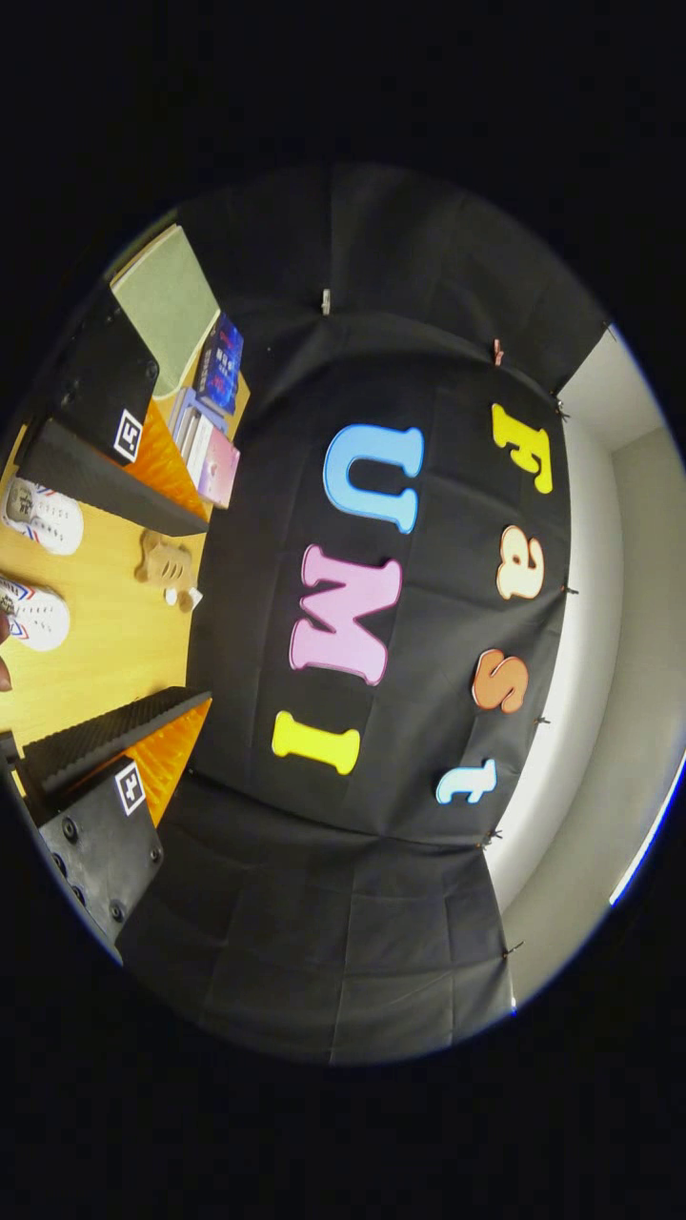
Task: Open the storage box then place both shoes into the box .Put the left shoe in first, then the right shoe, with the right side of both shoes facing outward in a uniform manner.
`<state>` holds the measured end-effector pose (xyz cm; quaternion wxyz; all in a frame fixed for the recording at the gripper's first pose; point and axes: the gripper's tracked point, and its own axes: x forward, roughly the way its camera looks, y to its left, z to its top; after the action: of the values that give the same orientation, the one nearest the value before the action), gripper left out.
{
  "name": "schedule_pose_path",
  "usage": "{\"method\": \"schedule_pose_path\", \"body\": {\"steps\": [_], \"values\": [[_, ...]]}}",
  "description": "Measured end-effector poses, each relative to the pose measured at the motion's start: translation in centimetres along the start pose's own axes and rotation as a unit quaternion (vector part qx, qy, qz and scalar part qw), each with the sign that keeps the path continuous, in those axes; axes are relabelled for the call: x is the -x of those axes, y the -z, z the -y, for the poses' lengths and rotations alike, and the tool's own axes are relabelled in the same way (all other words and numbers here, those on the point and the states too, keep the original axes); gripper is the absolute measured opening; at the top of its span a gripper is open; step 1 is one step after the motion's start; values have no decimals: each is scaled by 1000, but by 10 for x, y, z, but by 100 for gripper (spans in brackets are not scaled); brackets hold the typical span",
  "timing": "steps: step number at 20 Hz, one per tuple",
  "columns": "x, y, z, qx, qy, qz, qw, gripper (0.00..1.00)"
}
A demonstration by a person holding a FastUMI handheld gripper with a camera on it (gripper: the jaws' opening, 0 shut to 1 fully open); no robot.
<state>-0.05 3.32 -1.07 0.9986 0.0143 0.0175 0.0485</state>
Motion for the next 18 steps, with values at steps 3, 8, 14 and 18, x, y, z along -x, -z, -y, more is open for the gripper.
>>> {"method": "schedule_pose_path", "body": {"steps": [3, 8, 14, 18], "values": [[-4, 7, -18, -20, -39, -14, 999, 97], [-11, 15, -78, -61, -160, -34, 985, 97], [-3, 37, -172, -168, -352, -87, 917, 99], [2, 74, -214, -266, -437, -173, 842, 98]]}}
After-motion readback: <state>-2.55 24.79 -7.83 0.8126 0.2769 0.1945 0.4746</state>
